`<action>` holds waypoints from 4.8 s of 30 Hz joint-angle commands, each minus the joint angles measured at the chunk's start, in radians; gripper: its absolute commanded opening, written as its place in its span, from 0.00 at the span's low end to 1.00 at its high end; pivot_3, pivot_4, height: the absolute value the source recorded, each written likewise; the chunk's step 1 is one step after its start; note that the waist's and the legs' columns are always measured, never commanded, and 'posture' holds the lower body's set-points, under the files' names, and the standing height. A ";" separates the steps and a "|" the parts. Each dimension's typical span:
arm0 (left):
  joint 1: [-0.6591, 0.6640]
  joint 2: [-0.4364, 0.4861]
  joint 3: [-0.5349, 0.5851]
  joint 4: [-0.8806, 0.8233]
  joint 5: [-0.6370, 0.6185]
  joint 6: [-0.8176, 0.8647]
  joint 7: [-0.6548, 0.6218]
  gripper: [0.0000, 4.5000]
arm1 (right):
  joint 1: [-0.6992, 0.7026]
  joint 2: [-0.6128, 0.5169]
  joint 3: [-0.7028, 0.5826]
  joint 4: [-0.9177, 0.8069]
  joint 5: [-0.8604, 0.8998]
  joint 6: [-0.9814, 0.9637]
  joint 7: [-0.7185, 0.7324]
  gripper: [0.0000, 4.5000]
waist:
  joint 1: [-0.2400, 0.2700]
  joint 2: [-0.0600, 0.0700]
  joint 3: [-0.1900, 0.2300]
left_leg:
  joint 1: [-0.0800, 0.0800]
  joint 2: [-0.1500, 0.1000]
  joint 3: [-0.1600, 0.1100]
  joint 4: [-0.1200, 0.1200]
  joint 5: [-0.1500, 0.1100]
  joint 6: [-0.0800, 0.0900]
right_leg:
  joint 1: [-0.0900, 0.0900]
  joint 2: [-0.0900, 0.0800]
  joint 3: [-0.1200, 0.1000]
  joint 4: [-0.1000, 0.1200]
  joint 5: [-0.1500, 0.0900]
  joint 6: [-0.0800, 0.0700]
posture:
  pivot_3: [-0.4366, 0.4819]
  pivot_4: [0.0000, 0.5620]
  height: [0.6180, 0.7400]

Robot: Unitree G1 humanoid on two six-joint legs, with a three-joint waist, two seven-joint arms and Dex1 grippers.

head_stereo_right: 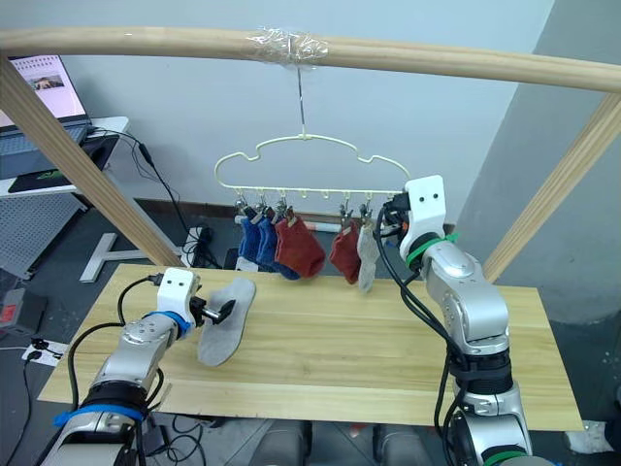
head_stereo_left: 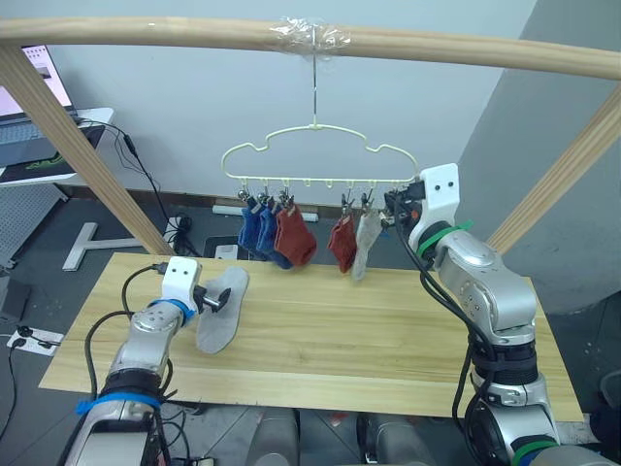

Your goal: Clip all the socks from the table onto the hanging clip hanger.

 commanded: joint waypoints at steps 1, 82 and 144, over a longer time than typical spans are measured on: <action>-0.036 -0.024 0.027 0.074 -0.062 0.038 -0.091 0.99 | -0.015 -0.010 -0.020 -0.042 0.005 0.006 -0.011 0.00 | 0.001 0.000 0.000 | 0.000 0.000 0.000 0.000 0.000 0.000 | 0.000 0.000 0.000 0.000 0.000 0.000 | 0.72 0.26 1.00; -0.123 -0.346 -0.043 -0.627 -0.740 0.760 -0.514 0.00 | -0.237 -0.013 -0.690 0.117 1.063 0.796 -0.476 0.00 | -0.033 0.001 0.000 | -0.003 -0.001 -0.003 0.000 0.000 0.001 | 0.001 0.000 -0.001 -0.003 -0.001 0.002 | 0.62 0.30 1.00; 0.244 0.396 0.290 -0.561 -0.370 0.318 -0.447 1.00 | 0.701 -0.789 -0.450 -0.484 0.767 0.054 0.108 1.00 | -0.040 -0.002 -0.001 | 0.002 0.000 0.003 0.000 0.001 0.001 | 0.001 -0.004 0.002 -0.003 -0.003 0.006 | 0.73 0.24 1.00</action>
